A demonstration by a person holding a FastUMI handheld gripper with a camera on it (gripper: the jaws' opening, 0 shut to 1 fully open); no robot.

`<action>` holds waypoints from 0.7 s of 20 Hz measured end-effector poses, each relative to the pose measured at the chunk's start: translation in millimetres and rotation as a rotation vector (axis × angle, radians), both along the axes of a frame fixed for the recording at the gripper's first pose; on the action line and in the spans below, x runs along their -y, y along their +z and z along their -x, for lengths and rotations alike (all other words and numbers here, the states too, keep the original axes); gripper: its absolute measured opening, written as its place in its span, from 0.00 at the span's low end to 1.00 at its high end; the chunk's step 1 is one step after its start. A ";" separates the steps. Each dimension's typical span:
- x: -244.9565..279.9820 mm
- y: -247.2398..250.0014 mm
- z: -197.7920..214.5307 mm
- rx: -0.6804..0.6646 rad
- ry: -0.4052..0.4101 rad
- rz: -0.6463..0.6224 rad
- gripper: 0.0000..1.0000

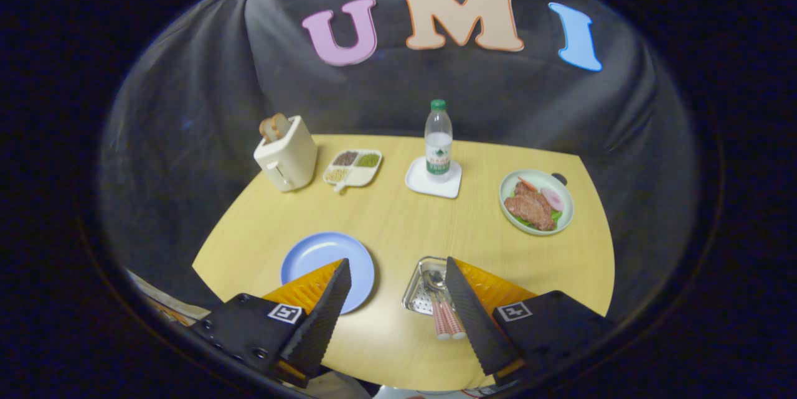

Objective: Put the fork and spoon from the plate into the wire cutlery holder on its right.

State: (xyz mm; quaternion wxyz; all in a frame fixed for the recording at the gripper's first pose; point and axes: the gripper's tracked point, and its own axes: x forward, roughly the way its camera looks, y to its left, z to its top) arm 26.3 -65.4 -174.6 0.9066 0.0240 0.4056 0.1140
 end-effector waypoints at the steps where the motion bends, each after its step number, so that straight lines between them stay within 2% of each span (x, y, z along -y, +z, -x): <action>1: -0.7 9.6 1.9 0.054 -0.013 -0.009 0.97; 5: 6.4 54.2 6.1 0.312 -0.093 0.007 0.97; 10: -3.3 89.6 16.0 0.555 -0.171 0.043 0.96; 14: -22.2 110.1 23.2 0.685 -0.172 0.067 0.96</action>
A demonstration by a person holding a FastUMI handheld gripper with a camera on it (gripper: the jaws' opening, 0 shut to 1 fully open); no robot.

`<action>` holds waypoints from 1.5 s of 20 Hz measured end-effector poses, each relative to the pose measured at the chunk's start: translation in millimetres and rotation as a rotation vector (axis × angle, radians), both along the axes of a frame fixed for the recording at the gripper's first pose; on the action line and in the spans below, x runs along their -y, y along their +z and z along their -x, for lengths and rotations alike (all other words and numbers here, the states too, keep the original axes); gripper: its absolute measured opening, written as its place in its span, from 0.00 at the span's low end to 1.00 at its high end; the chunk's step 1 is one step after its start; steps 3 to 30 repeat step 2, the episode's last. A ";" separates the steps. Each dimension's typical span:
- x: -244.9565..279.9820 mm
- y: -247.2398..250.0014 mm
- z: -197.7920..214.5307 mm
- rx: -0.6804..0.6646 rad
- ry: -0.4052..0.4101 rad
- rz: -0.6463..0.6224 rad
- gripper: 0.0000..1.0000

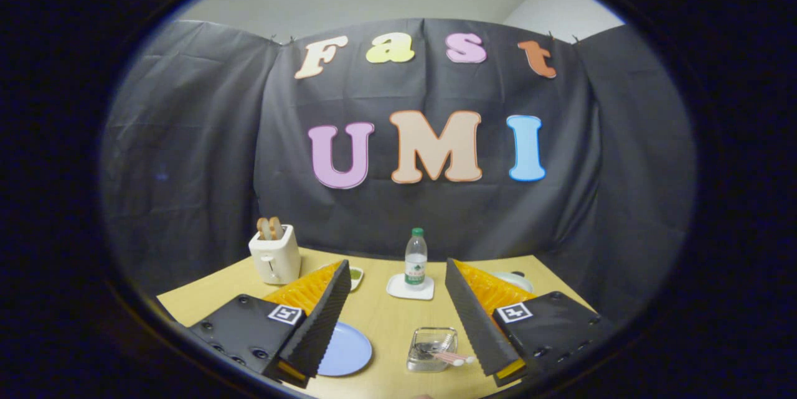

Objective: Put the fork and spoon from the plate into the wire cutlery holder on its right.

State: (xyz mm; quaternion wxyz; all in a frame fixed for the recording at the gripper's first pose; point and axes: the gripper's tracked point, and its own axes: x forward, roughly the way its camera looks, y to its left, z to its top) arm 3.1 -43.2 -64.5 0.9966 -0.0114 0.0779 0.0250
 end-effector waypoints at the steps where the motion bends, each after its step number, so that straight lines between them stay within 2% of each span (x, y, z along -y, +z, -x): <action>1: -2.4 6.2 1.9 0.036 -0.007 0.011 0.96; 30: -6.9 10.4 5.4 0.054 -0.011 0.010 0.96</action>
